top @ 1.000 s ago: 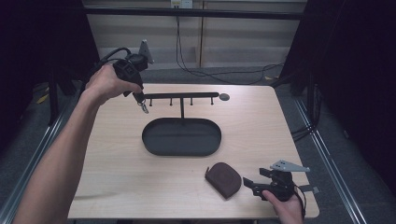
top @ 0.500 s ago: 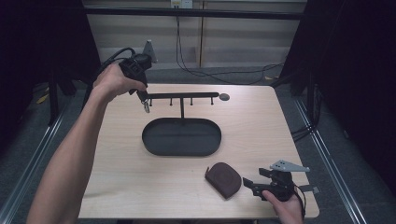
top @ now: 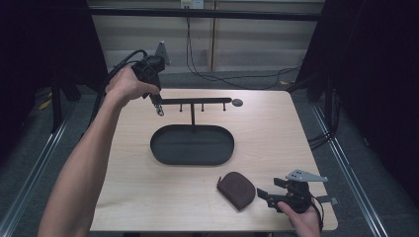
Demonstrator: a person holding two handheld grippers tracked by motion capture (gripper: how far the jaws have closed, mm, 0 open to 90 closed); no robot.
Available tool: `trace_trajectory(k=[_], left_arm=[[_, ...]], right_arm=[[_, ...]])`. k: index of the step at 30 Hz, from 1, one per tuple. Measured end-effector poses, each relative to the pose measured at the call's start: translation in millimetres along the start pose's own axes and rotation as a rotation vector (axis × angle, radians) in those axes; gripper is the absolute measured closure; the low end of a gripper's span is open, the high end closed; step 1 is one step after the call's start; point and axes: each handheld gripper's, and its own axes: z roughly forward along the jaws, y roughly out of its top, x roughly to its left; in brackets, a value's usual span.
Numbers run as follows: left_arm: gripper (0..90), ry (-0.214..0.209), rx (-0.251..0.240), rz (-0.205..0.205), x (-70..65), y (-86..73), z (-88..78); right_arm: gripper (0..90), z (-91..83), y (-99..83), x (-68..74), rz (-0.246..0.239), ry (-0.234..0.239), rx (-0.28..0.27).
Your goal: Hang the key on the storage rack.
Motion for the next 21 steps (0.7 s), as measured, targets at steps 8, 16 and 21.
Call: trace_trajectory(k=[8, 16, 21], left_arm=[[89.1, 0.023, -0.034, -0.036, 8.2, -0.7, -1.2], [89.0, 0.033, -0.040, -0.052, 11.3, 1.7, 3.5], [88.4, 0.043, -0.027, -0.066, 14.4, -0.4, 7.1]], right_arm=[[18.0, 0.1, 0.0, 0.8, -0.004, 0.002, -0.001], [18.1, 0.2, -0.1, 0.7, -0.005, 0.001, 0.000], [18.1, 0.2, -0.2, 0.9, -0.006, 0.002, 0.001]])
